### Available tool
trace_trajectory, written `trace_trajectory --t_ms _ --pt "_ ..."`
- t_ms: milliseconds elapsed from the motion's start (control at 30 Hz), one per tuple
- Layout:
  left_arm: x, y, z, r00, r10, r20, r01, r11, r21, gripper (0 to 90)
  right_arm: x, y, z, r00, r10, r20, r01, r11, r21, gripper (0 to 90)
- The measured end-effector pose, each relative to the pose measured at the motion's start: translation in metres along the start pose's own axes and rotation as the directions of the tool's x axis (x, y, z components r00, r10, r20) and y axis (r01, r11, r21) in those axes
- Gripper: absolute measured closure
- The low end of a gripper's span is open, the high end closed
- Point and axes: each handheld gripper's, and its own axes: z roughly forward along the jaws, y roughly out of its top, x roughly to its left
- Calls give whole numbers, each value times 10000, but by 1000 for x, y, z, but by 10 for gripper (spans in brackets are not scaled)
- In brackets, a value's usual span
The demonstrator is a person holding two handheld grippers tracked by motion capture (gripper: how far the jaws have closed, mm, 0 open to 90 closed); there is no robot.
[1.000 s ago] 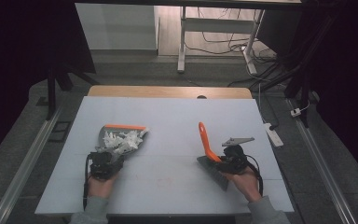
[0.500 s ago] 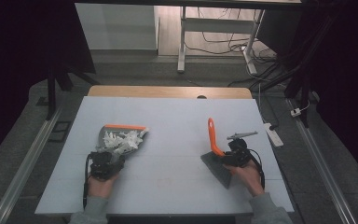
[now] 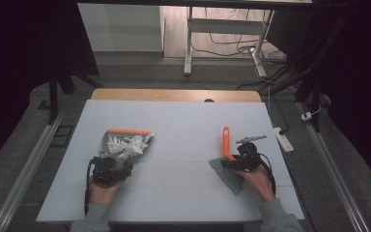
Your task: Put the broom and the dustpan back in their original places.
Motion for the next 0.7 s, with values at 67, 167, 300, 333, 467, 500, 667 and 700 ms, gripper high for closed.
trace_trajectory --t_ms 67,167,300,333,467,500,667,700 --pt "1 0 -3 9999 85 130 -85 10000 -8 206 0 -1 1 9998 49 204 -50 10000 50 428" --pt "4 -1 -8 9993 272 244 -272 9996 1 178 0 -1 -3 9988 -1 497 12 9998 -215 417" --pt "8 -2 -18 9970 591 500 -584 9982 -139 167 2 -1 -9 9980 -193 598 223 9985 -495 415" --pt "9 -3 -21 9960 665 598 -655 9977 -185 167 2 -1 -10 9976 -296 631 332 9978 -568 414" --pt "14 -4 -30 9889 1001 1095 -958 9945 -433 172 9 -5 -18 9965 -741 379 772 9930 -890 413" --pt "15 -4 -32 9858 1104 1264 -1050 9933 -484 178 12 -6 -20 9954 -890 343 920 9910 -969 413" --pt "15 -7 -41 9709 1700 1686 -1627 9851 -566 198 19 -15 -28 9912 -1308 206 1324 9839 -1199 413" --pt "15 -8 -42 9678 1829 1728 -1756 9828 -571 200 20 -17 -29 9897 -1415 194 1428 9818 -1255 413"
